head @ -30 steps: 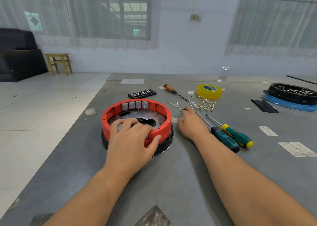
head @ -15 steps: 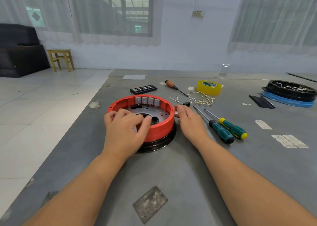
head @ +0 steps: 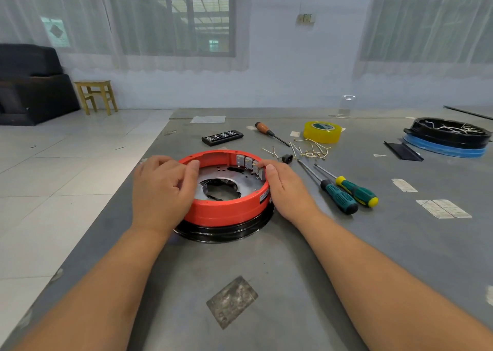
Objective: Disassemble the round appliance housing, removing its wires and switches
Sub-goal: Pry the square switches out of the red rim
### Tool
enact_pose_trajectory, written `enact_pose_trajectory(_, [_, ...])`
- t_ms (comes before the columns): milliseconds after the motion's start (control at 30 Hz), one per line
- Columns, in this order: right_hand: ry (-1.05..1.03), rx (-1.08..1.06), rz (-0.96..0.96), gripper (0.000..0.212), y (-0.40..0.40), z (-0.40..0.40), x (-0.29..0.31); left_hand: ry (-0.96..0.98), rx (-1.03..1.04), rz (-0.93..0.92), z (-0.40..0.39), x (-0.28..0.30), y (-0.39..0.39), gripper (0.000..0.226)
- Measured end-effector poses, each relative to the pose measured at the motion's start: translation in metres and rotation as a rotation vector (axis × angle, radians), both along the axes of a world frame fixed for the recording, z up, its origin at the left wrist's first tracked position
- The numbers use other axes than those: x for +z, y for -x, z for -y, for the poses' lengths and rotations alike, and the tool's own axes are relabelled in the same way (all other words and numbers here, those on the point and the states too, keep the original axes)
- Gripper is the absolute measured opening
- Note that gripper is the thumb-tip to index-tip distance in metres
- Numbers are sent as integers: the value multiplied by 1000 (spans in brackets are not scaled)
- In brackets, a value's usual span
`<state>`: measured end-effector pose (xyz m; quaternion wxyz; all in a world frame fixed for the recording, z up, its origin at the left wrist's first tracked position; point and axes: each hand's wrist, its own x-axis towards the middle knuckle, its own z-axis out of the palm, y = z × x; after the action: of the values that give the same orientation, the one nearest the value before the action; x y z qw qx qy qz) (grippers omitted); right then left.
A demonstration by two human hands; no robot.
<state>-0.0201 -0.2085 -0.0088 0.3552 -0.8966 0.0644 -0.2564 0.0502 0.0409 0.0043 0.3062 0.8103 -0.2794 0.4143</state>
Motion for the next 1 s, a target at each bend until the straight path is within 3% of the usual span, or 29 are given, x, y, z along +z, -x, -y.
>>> enact_pose_trajectory(133, [97, -135, 1, 37, 6, -18, -3, -236, 37, 236, 41, 7, 37, 46])
enact_pose_trajectory(267, [106, -200, 17, 31, 9, -26, -3, -450, 81, 86, 59, -7, 61, 37])
enact_pose_trajectory(467, [75, -17, 116, 38, 21, -6, -1, -193, -92, -125, 9, -20, 49, 43])
enact_pose_trajectory(567, [98, 149, 42, 53, 25, -1, 1, -100, -184, -243, -14, -17, 33, 51])
enact_pose_trajectory(667, [131, 259, -34, 52, 27, -3, -1, -83, -164, -300, -17, -14, 29, 59])
enact_pose_trajectory(833, [172, 164, -21, 52, 35, -5, -5, -126, -107, -135, -6, -12, 44, 39])
enact_pose_trajectory(1000, [293, 1, 23, 50, 37, -19, -9, -240, -205, -250, 20, -17, 57, 42])
